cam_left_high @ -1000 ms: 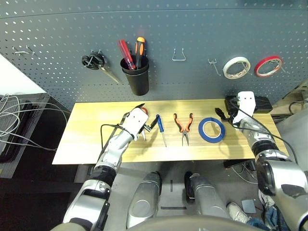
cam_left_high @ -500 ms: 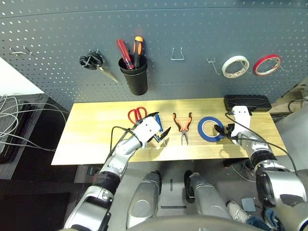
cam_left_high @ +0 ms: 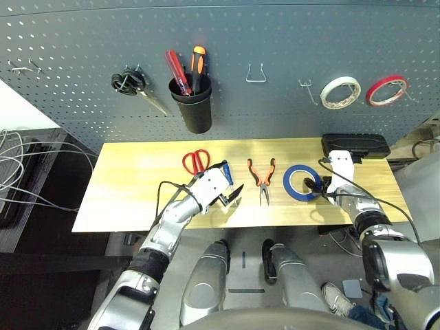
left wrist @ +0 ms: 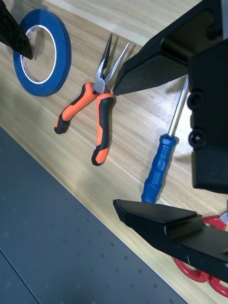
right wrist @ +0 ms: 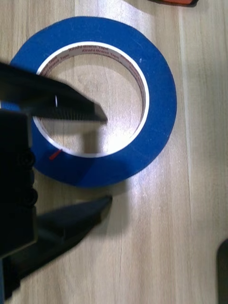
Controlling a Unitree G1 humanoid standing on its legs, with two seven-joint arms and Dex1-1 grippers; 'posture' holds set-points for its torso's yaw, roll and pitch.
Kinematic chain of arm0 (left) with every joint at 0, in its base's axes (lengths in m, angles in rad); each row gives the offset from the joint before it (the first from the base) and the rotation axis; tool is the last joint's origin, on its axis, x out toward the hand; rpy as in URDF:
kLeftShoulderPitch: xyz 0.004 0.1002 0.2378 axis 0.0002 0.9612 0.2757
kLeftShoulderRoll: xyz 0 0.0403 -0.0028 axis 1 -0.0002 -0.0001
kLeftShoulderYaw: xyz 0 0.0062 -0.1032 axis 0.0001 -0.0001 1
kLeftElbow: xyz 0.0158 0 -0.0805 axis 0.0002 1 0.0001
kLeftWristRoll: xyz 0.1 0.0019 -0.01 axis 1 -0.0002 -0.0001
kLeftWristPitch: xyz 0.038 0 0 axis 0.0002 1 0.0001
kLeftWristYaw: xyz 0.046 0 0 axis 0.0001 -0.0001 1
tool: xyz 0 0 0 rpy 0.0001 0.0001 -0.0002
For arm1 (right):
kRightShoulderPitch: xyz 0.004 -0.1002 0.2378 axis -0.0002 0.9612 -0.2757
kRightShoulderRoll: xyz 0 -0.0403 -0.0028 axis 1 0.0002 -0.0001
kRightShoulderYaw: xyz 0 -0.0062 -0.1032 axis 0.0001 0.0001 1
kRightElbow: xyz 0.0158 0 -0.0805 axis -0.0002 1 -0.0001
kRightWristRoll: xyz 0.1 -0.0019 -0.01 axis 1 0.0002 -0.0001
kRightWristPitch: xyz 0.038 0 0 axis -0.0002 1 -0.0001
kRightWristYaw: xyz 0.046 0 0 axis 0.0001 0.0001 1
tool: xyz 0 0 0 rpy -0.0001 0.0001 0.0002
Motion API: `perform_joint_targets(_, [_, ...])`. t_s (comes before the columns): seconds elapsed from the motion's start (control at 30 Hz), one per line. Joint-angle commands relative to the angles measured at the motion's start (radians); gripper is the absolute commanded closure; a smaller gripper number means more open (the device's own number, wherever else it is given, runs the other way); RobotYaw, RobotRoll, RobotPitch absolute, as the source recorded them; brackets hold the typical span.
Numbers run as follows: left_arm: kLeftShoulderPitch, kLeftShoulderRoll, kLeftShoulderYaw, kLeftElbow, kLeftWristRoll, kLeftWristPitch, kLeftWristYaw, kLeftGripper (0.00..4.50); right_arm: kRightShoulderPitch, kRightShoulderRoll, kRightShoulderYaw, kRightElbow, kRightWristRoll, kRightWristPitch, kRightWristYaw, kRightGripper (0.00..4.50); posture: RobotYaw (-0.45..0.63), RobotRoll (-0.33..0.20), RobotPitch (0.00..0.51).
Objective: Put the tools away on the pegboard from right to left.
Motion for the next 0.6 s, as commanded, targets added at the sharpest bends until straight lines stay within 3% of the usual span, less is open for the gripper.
perform_joint_targets(0.03, [0.003, 0.003, 0.002, 0.017, 0.004, 0.005, 0.004, 0.0, 0.018, 0.006, 0.018, 0.016, -0.014, 0.031, 0.015, 2.8, 0.15, 0.0, 0.244])
perform_joint_targets(0.13, [-0.007, -0.001, 0.005, 0.033, 0.005, -0.001, 0.013, 0.0, 0.028, -0.001, 0.02, -0.014, -0.015, 0.027, 0.024, 3.77, 0.15, 0.0, 0.231])
perform_joint_targets(0.27, [-0.018, -0.007, 0.012, 0.057, 0.003, -0.024, 0.031, 0.0, 0.074, -0.017, 0.022, -0.11, -0.017, -0.009, 0.018, 3.78, 0.15, 0.0, 0.212])
perform_joint_targets(0.43, [-0.023, -0.014, 0.023, 0.082, -0.009, -0.11, 0.05, 0.0, 0.24, -0.051, 0.052, -0.387, -0.065, -0.291, -0.005, 3.79, 0.13, 0.0, 0.194])
perform_joint_targets(0.6, [-0.018, -0.022, 0.029, 0.069, -0.044, -0.217, 0.035, 0.0, 0.372, -0.072, 0.059, -0.576, -0.08, -0.407, -0.005, 3.79, 0.12, 0.0, 0.189])
